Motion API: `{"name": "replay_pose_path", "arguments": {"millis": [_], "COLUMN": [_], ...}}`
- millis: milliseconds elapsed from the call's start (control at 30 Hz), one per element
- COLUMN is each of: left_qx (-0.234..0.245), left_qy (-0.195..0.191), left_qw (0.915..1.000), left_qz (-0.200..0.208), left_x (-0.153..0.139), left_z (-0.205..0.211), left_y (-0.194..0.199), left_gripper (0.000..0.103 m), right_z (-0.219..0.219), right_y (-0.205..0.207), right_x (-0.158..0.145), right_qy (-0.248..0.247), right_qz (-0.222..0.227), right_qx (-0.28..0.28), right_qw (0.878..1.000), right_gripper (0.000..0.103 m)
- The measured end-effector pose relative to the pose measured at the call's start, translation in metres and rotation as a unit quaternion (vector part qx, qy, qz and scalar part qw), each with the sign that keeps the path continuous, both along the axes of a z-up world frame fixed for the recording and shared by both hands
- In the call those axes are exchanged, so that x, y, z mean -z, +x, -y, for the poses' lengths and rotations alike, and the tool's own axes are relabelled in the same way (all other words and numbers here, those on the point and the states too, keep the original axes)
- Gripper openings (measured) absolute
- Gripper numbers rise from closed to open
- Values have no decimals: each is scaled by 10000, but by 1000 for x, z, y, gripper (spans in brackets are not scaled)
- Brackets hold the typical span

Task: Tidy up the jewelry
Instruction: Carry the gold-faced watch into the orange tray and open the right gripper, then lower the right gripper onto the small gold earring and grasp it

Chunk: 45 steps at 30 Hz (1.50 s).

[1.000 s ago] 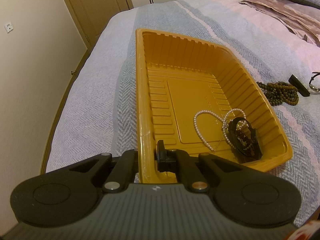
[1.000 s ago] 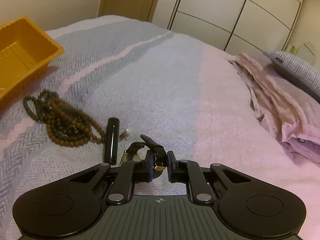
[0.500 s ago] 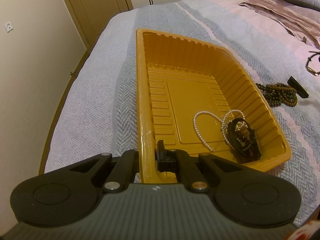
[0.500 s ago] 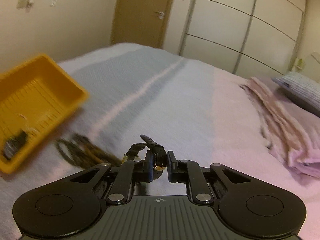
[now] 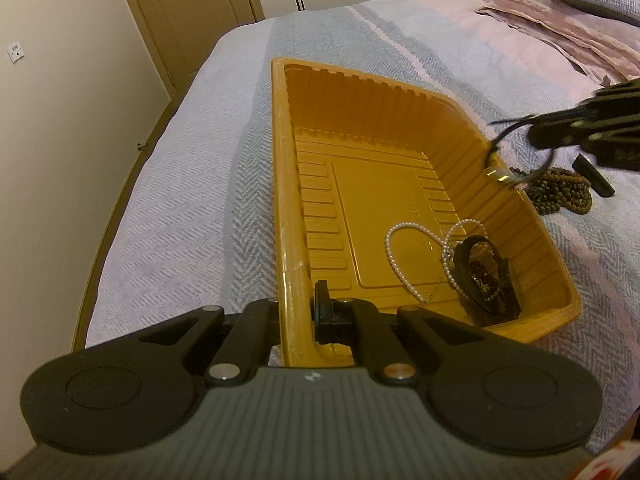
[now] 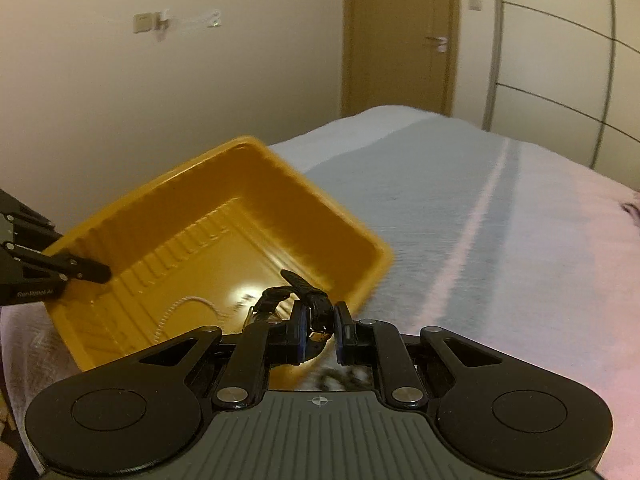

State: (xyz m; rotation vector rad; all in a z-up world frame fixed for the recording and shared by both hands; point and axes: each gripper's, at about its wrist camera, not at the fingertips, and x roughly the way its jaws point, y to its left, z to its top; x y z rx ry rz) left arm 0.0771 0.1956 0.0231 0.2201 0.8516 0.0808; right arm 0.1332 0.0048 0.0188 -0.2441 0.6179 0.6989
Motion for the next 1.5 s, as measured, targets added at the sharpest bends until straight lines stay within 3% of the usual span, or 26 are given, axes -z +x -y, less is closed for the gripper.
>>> {"name": "replay_pose_path", "arguments": {"millis": [167,433,500,533,600,900,1167,1400,1500], "left_qx": [-11,-12,-9,-15,-20,-24,-66,-84,-95], "left_qy": [-16,-28,-21,-27,-33,-23,-22,3,-1], "left_qw": [10000,10000,10000,10000,10000,10000,10000,10000,10000], "left_qz": [11,16,15,13,17,14,35,10,5], "left_x": [0,1,0,0,-1,-1,-1,-1,-1], "left_z": [-1,0,1,1,1,1,2,3,3], "left_y": [0,0,0,0,0,0,0,1,1], "left_gripper": [3,3,3,3,3,2,2,2,2], "right_z": [-27,-30,-26,-24,-13,76,163,193,195], "right_y": [9,14,11,9,4,-15,-18,-7,3], "right_x": [15,33,31,28,23,25,53,67,77], "right_qy": [-62,148,232,238,347,301,-46,-316,-468], "right_qz": [-156,-498,-495,-426,-300,-193,-370,-361,-415], "right_qx": [-90,-147,-172,-139,-44,1148,2489,2627,2465], "right_qw": [9998,9985,9984,9987,9989,9927,9678,9637,9671], "right_gripper": [14,15,28,43,51,51,51,49,33]}}
